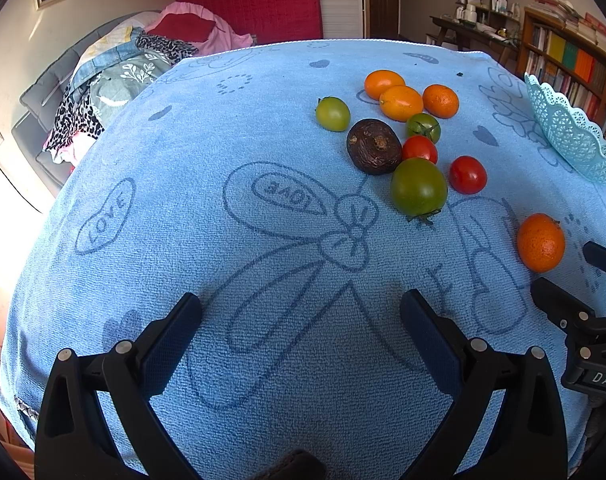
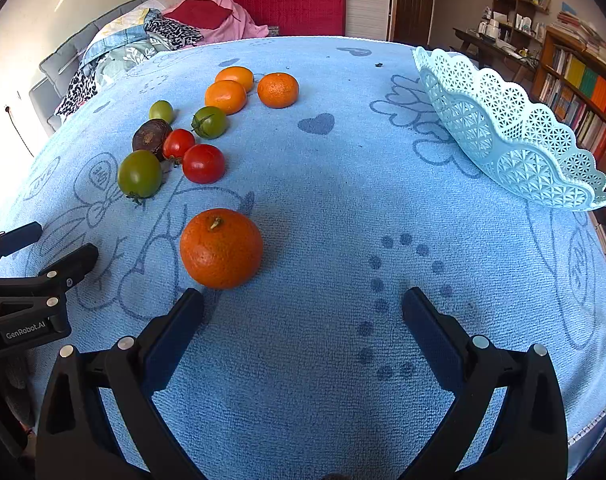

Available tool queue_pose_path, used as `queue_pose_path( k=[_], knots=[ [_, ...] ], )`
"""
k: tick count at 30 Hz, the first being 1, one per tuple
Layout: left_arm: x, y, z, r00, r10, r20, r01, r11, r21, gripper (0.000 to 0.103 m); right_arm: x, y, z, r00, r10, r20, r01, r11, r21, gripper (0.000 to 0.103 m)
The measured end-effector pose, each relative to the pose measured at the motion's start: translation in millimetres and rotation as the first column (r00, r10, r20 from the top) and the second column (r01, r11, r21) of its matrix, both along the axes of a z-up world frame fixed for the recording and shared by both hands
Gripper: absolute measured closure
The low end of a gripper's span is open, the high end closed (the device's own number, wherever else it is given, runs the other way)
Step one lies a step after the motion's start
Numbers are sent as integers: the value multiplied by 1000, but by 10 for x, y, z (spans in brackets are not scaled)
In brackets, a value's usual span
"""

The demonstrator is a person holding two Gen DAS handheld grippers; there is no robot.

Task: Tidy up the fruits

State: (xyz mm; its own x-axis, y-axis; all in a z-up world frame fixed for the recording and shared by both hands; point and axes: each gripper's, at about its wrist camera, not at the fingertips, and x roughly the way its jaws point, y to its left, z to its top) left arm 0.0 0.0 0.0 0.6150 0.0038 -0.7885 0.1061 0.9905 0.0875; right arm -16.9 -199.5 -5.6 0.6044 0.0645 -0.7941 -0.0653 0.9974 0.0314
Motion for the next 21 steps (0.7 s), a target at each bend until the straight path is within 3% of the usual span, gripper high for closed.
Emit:
queue_pose_path(
  k=[21],
  knots=[
    [-16,35,7,1000,10,-2,-10,1000,4,5,44,2,3,999,36,-26,-36,999,-3,2]
  ],
)
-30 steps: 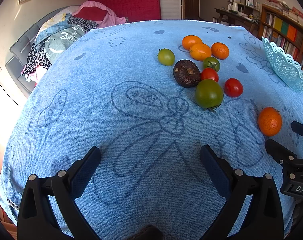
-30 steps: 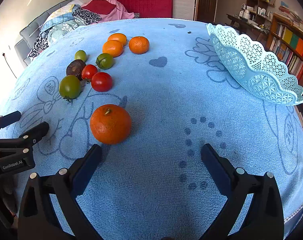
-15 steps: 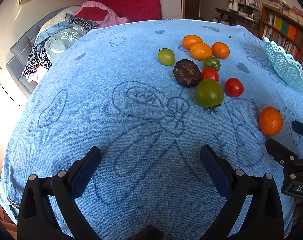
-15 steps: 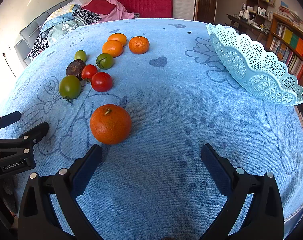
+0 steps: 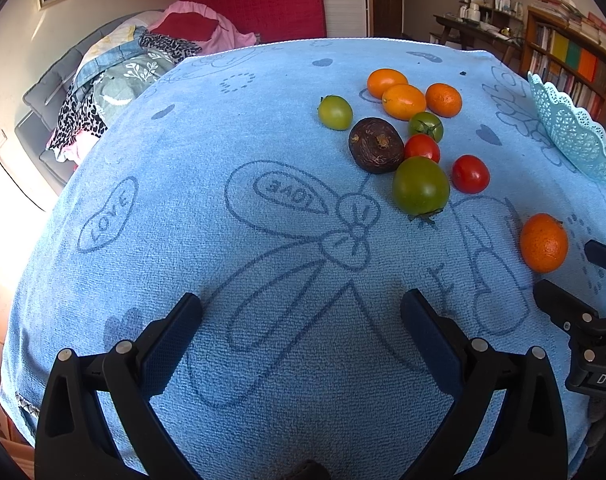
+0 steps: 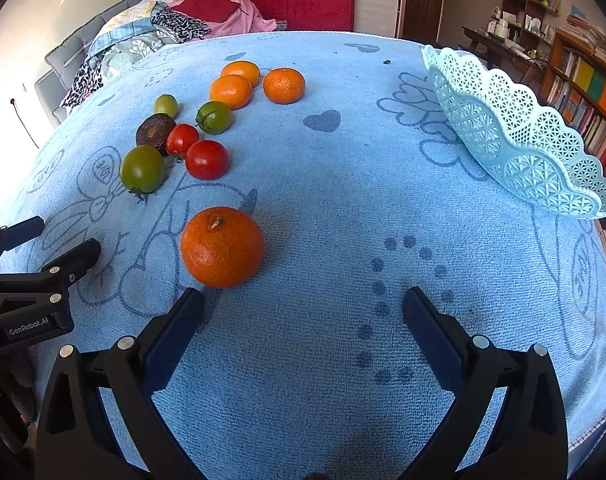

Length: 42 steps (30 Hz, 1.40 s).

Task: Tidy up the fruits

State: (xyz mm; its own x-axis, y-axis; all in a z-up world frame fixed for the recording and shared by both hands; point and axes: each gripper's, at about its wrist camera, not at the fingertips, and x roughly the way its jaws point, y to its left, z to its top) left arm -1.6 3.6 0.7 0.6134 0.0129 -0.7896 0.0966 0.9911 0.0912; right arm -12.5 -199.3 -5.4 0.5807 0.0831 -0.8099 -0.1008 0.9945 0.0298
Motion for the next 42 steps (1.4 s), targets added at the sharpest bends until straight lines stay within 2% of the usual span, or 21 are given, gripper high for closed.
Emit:
queue_pose_path(
  k=[15,23,27,29,31,35,36,40,42],
  knots=[
    [15,-28,-3,1000,1,2,-1,1000,10,5,-64,-20,63,1000,25,-5,-24,1000,10,2],
    [8,-37,-4,1000,0,0,0,1000,8,5,-85,71,259,996,66,60,-70,996,56,5],
    [16,-48,-6,1000,1,-2,-1,1000,6,5,-19,206,255,992,111,59,-115,992,52,25],
    [17,-49,-6,1000,0,-2,0,1000,6,5,23,262,213,991,127,50,-129,991,46,29],
    [16,-47,-6,1000,0,-2,0,1000,5,5,57,287,162,990,136,31,-137,990,44,40],
    [17,-50,-6,1000,0,-2,0,1000,6,5,77,252,136,992,121,31,-122,991,54,50],
    [17,-48,-6,1000,0,-2,0,1000,7,5,75,238,135,993,117,32,-119,991,60,55],
    [7,-46,5,1000,-2,3,2,1000,8,5,40,226,145,992,121,41,-124,990,73,62],
    [4,-48,9,1000,-2,5,2,1000,11,5,30,221,152,992,117,42,-120,990,72,62]
  ],
)
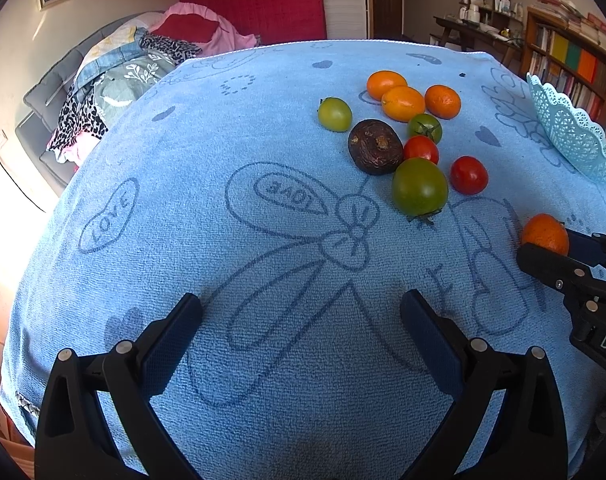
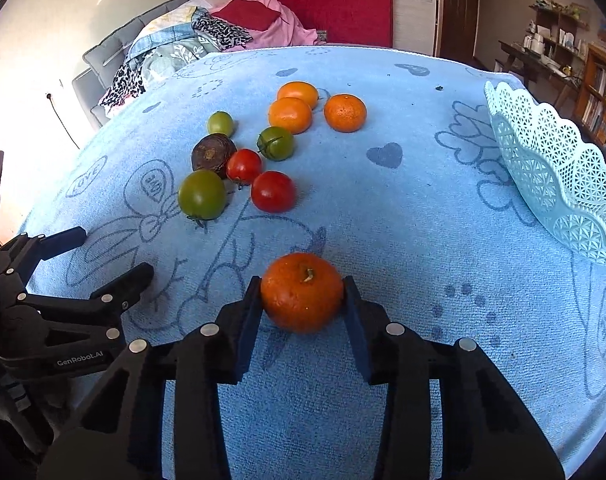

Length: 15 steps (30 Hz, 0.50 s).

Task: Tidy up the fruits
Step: 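Close the right gripper around the large orange and lift it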

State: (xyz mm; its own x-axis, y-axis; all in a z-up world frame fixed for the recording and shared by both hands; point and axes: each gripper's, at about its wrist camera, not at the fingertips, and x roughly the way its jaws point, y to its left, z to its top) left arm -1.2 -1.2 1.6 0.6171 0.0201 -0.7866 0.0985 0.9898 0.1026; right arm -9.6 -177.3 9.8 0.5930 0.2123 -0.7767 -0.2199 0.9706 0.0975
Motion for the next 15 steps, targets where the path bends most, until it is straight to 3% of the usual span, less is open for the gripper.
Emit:
queue_pose_path(
  k=[15],
  knots=[
    [45,0,19,999,-18,-26,18,1000,-8,5,-25,-211,137,998,-61,10,60,996,63,62]
  ],
)
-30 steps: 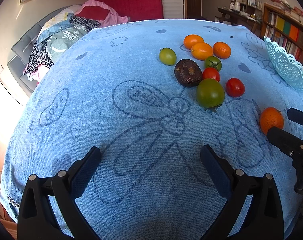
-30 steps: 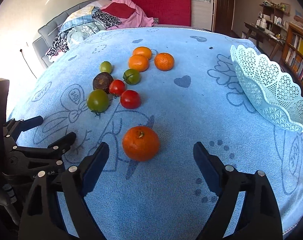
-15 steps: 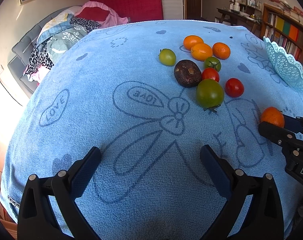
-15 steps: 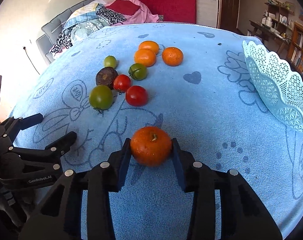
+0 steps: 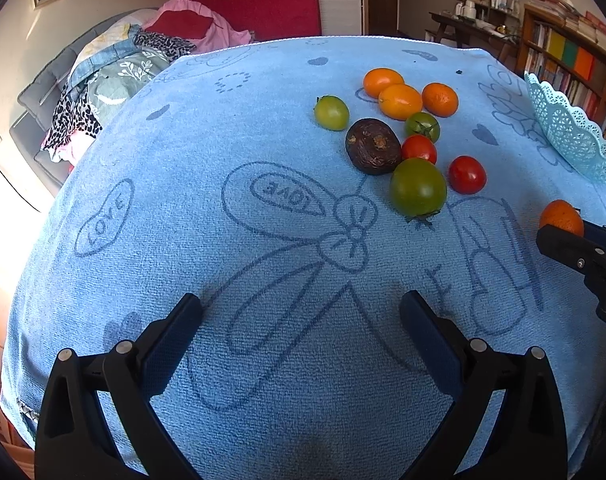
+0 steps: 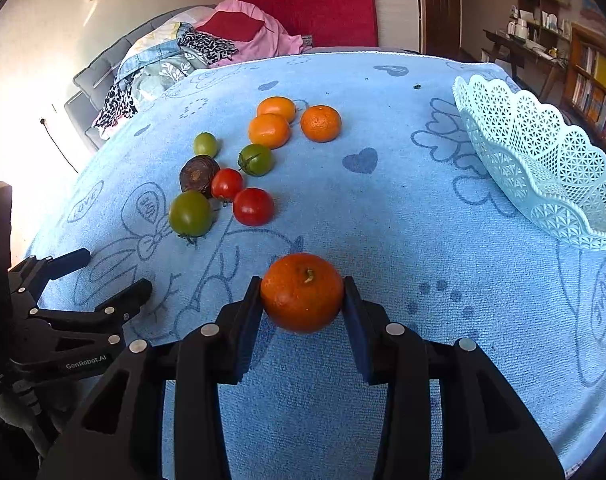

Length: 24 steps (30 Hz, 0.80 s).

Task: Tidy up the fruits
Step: 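Close the right gripper around the large orange and lift it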

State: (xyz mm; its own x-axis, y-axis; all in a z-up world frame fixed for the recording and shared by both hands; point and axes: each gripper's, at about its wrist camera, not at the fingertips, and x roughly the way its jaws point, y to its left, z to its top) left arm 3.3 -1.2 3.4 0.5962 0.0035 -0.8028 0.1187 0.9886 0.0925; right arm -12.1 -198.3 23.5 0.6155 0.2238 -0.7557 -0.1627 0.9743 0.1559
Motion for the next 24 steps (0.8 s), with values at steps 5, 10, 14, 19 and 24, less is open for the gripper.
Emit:
queue_pose_path(
  k=[5,10,14,19,24],
  knots=[
    [51,-29,53,1000,-5,-4,5,1000,6,5,-16,-84,88,1000,-22,21,22,1000,14,62],
    [87,-94,193,1000,-14,27,14,1000,-2,5,-33,-158,149,999,-43,33,42,999,28,62],
    [140,-136,282,999,-11,50,11,1000,-3,5,-51,-219,207,997,-65,47,63,997,39,62],
    [247,-151,268,999,-9,32,9,1000,-22,5,-73,-298,279,994,-85,65,82,996,47,62],
    [321,-237,233,1000,-18,25,19,999,-32,5,-47,-392,318,992,-105,69,101,993,60,62]
  ],
)
